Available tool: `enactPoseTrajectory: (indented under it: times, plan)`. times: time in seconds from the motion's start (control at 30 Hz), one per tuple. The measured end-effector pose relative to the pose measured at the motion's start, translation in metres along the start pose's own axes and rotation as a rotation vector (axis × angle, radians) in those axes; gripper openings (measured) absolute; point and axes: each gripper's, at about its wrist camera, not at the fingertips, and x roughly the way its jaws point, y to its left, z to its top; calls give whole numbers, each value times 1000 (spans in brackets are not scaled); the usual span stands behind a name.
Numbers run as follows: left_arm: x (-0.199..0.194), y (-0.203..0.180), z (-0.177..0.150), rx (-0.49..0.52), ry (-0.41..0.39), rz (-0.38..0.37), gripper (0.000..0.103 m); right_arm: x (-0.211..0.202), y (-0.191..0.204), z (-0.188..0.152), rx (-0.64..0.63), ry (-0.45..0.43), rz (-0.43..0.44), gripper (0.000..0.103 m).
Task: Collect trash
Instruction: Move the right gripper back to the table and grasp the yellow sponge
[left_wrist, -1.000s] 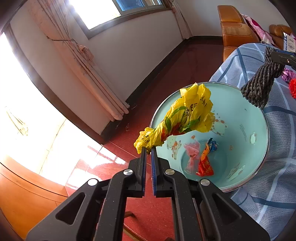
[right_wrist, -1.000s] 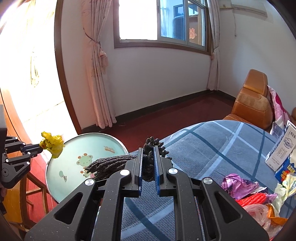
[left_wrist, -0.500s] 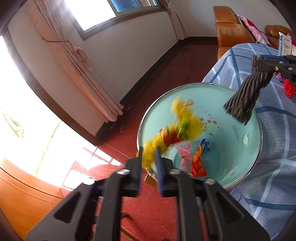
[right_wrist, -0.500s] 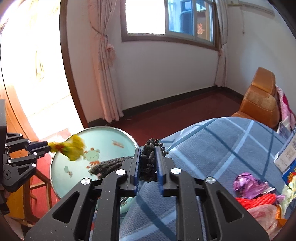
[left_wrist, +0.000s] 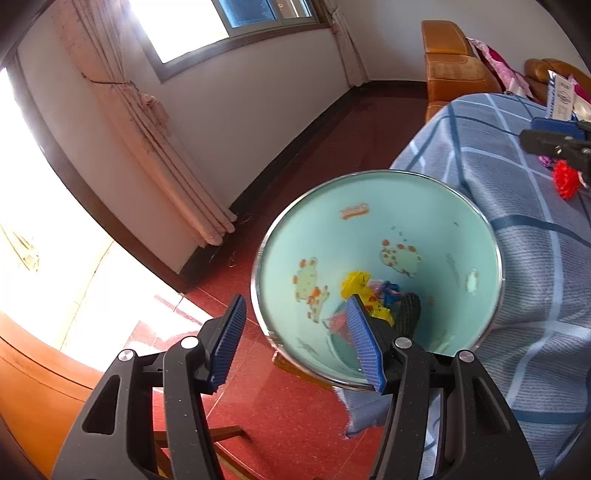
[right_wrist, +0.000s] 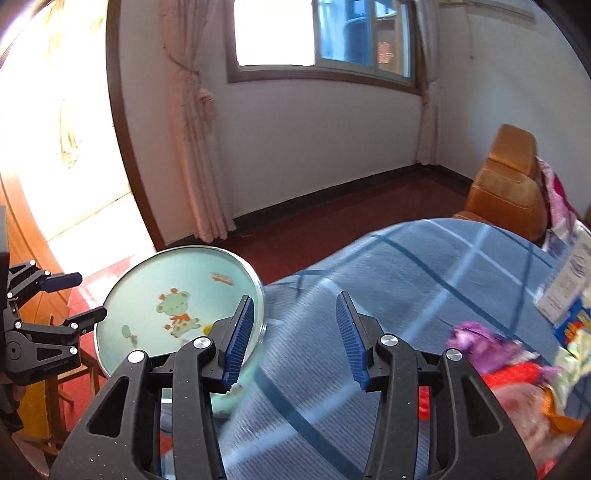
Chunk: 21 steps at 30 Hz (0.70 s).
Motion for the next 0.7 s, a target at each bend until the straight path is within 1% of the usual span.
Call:
enactPoseTrajectory:
  times: [0.1,0.17,0.23,0.3,0.4,0.43,0.53,0.6,0.7]
  plan:
    - [-4,-16,-1,12,-6,-28,56,-27,-20,-10,18,-18,-48,47]
    - [-9,-35,-2,32,-17,-58,57,-47,-34,-18,34,-34,-70,48]
    - [-14,-54,-3,58,-25,-95,57,-77,-53,-29,47,-59,-115,50]
    - [-20,-77,-3,98,-33,-129,62,-103,-70,-41,66,-82,-154,52]
    - [-24,-101,-3,147,-41,-155,63,-139,-100,-63,97,-105,-249,53]
    - [-25,-106,-3,156,-42,-160,63,-151,-113,-74,126,-107,-275,53]
    - [-27,-122,-5,181,-46,-174,63,-168,-134,-99,170,-97,-320,53]
    - [-28,-129,-8,199,-44,-181,63,-174,-139,-111,178,-90,-342,52]
    - [-29,-139,-11,221,-42,-192,63,-179,-142,-124,193,-91,-318,48]
